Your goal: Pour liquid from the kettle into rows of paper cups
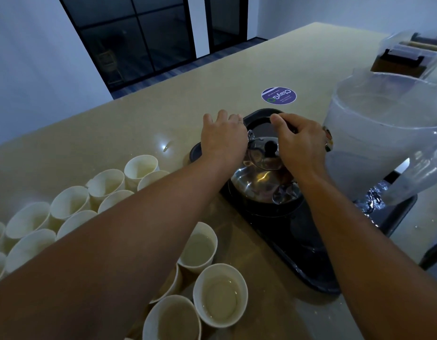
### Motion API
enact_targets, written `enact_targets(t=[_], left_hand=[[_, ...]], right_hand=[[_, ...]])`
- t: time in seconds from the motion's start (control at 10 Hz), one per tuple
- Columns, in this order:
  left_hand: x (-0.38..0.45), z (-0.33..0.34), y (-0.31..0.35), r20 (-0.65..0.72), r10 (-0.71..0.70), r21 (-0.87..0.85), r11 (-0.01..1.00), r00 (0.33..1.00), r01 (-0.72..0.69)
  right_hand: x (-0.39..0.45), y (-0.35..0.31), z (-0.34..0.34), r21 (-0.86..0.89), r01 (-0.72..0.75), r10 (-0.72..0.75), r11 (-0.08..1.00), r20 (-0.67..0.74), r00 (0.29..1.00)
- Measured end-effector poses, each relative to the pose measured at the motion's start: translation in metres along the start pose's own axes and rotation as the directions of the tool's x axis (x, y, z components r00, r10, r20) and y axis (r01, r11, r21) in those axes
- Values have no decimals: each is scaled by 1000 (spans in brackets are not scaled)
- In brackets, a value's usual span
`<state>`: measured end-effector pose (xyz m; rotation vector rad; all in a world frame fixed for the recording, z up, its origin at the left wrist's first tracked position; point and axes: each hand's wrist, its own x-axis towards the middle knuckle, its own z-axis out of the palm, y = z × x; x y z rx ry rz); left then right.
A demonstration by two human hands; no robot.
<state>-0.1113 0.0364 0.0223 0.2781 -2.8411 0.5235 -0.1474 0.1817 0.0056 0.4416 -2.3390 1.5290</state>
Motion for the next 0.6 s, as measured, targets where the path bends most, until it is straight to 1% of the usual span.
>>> enact_targets(t=[0.1, 0.3, 0.4, 0.5, 0.6], left_hand=[[-3, 5, 1, 4, 12, -5, 1000, 1000, -12], [-9, 9, 1, 48, 25, 45, 999, 999, -28], [-15, 8, -1, 125, 16, 11, 1000, 992, -18], [-26, 2, -9, 104, 27, -27, 999, 994, -24], [-36, -14, -21, -16, 34, -102, 994, 999, -35]], right_hand=[[0, 0, 0, -5, 2, -2, 1000, -2, 1000], [-1, 0, 2, -9, -29, 29, 1000, -11, 1000], [-2, -6, -1, -14, -45, 45, 999, -10, 999], [-4, -8, 1, -34, -100, 100, 994, 5, 995], [-4, -10, -3, -28, -164, 165, 986, 12, 986]])
